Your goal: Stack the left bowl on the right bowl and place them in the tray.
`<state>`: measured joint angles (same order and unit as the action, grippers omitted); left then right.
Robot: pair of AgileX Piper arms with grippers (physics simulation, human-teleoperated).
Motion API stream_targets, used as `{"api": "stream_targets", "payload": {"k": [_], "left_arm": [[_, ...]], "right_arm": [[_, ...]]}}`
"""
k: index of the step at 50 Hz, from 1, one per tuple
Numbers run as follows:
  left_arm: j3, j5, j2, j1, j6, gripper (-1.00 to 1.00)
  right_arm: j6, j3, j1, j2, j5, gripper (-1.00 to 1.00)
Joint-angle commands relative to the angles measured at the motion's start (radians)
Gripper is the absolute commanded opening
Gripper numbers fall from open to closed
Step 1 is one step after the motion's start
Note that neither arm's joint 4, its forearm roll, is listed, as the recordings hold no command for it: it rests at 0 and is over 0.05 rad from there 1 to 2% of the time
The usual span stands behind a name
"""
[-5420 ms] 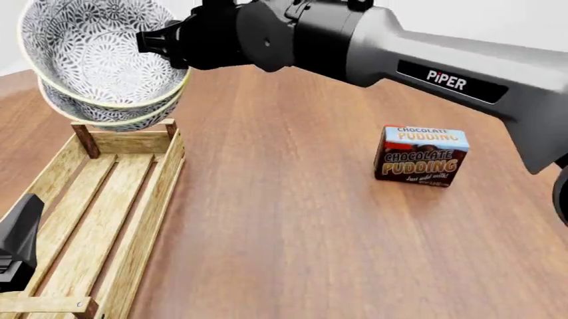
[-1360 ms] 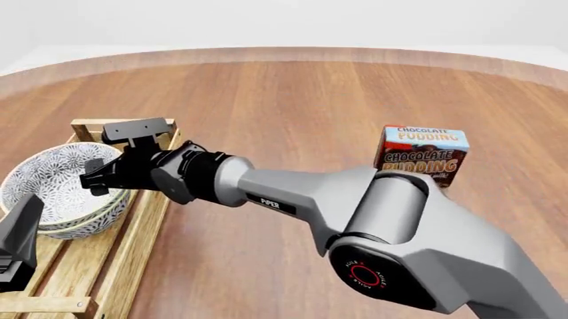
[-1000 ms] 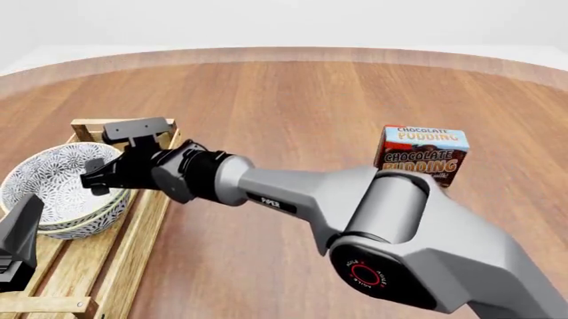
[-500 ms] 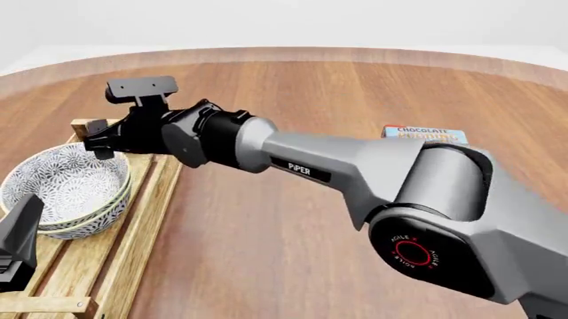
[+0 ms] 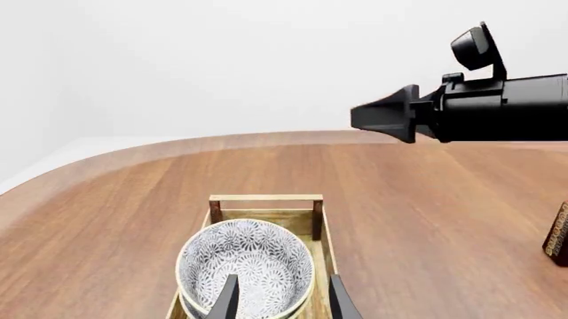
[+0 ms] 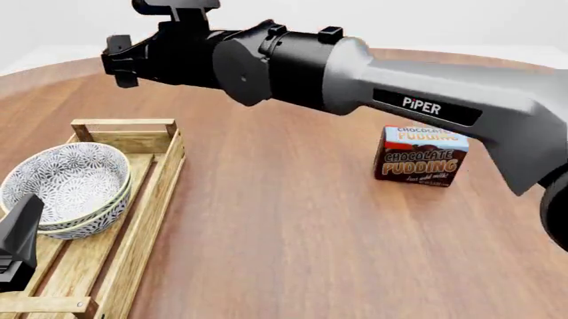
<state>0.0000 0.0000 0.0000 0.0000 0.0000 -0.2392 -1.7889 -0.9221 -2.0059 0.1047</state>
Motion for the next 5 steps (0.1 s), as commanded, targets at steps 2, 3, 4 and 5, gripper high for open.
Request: {"api": "stream_targets", "payload": {"k": [2, 3, 4, 5], "left_arm": [[0.000, 0.000, 0.000, 0.000, 0.000, 1.00], [0.000, 0.000, 0.000, 0.000, 0.000, 1.00], [0.000, 0.000, 0.000, 0.000, 0.000, 1.00], [0.000, 0.000, 0.000, 0.000, 0.000, 1.00]], "right_arm": [[0.028, 0.175, 0.032, 0.176, -0.060, 1.00], [0.026, 0.183, 0.034, 0.184, -0.064, 1.00], [0.027, 0.208, 0.035, 0.208, -0.070, 1.00], [0.033, 0.222, 0.040, 0.222, -0.074, 1.00]]}}
